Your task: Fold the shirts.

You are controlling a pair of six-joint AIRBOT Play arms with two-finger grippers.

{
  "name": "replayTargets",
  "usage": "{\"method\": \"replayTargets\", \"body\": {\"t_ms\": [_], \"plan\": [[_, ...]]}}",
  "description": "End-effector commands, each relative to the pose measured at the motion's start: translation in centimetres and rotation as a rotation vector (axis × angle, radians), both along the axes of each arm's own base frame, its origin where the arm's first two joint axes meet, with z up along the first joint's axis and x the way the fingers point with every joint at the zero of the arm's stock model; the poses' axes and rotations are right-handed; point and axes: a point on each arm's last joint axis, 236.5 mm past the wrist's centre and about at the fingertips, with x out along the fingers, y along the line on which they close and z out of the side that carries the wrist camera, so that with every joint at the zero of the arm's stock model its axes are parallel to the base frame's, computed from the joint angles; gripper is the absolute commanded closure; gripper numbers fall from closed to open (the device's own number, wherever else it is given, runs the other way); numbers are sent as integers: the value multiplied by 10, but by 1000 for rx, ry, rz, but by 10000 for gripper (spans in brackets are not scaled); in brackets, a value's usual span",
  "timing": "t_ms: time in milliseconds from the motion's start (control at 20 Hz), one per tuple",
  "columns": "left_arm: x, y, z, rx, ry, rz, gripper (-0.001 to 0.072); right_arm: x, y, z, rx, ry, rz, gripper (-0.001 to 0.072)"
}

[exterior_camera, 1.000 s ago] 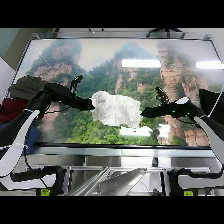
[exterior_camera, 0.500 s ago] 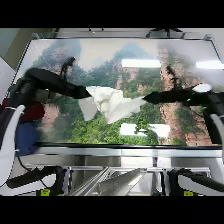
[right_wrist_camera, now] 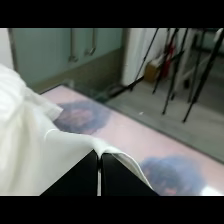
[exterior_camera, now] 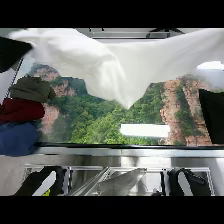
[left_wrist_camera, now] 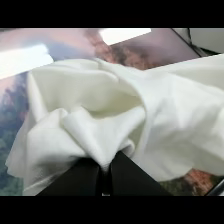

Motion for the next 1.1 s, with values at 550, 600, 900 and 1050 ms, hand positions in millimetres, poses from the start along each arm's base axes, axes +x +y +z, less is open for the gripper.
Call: {"method": "replayTargets", "body": {"t_ms": [550, 600, 900, 1050], "plan": [[29, -25, -285, -3, 824, -208, 693, 86, -38, -357, 195, 1061, -19, 692], [29, -35, -318, 2, 900, -241, 693, 85, -31, -400, 198, 1133, -14, 692], [56, -45, -449, -2, 1113, -215, 693, 93, -23, -532, 207, 1330, -87, 692], [62, -31, -460, -31, 1188, -227, 693, 114, -34, -532, 193, 1280, -115, 692]]}}
